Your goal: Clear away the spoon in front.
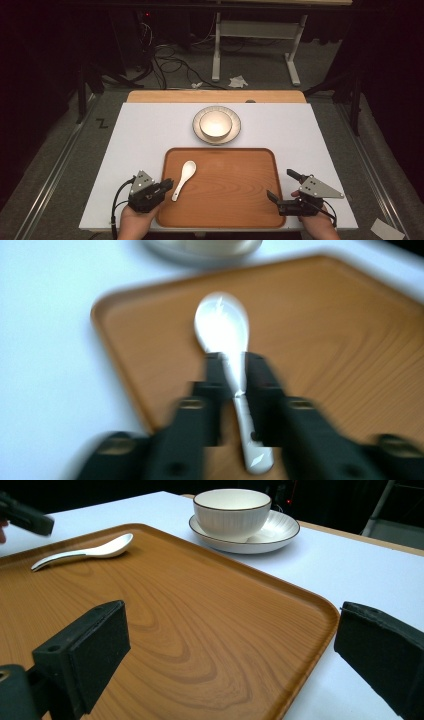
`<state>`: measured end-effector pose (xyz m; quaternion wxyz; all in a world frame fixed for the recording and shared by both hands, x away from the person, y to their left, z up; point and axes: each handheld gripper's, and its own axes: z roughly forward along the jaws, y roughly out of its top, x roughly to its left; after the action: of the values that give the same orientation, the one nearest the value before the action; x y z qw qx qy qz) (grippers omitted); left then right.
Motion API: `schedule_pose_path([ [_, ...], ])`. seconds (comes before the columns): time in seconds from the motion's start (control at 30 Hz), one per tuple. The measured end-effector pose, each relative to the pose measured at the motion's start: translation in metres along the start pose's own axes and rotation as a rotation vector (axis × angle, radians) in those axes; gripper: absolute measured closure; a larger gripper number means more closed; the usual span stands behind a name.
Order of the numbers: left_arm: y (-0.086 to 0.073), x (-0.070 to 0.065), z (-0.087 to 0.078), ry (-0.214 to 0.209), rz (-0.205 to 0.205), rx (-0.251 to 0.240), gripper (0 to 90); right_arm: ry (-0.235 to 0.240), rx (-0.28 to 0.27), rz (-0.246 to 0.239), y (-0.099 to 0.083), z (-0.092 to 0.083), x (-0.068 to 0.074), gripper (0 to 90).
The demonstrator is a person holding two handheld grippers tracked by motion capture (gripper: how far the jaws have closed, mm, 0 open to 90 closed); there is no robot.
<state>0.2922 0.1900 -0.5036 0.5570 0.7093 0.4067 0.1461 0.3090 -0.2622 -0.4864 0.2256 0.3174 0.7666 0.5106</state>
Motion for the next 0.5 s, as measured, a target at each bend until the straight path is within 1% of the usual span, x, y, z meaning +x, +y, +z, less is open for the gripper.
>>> schedule_pose_path([
  [0.07, 0.0013, 0.0021, -0.0033, 0.011, -0.011, -0.011, 90.0, 0.003, -0.001, -0.007, 0.0, 0.0002, -0.0003, 2.4],
  [0.13, 0.0015, 0.0036, -0.0055, 0.026, -0.014, -0.012, 90.0, 0.003, 0.0, -0.006, 0.0, 0.0003, -0.0004, 2.5],
  [0.17, 0.0016, 0.0042, -0.0063, 0.035, -0.016, -0.012, 90.0, 0.002, -0.002, -0.014, 0.0, 0.0007, -0.0009, 2.5],
  [0.27, 0.0017, 0.0054, -0.0084, 0.07, -0.006, 0.012, 90.0, 0.004, 0.0, -0.009, 0.0001, 0.0007, -0.0003, 2.5],
  [0.33, 0.0009, 0.0066, -0.0088, 0.091, -0.015, 0.044, 90.0, 0.005, -0.003, -0.013, 0.0002, 0.0005, -0.0003, 2.4],
  [0.37, 0.0002, 0.0072, -0.0085, 0.108, -0.01, 0.071, 90.0, 0.004, -0.002, -0.012, 0.0002, 0.0004, -0.0003, 2.4],
  [0.43, -0.0017, 0.0076, -0.0065, 0.131, 0.001, 0.138, 90.0, 0.001, -0.002, -0.007, 0.0002, 0.0002, -0.0003, 2.5],
  [0.5, -0.0028, 0.0065, -0.0032, 0.158, 0.023, 0.225, 90.0, -0.001, -0.002, -0.009, 0.0004, -0.0001, -0.0004, 2.5],
])
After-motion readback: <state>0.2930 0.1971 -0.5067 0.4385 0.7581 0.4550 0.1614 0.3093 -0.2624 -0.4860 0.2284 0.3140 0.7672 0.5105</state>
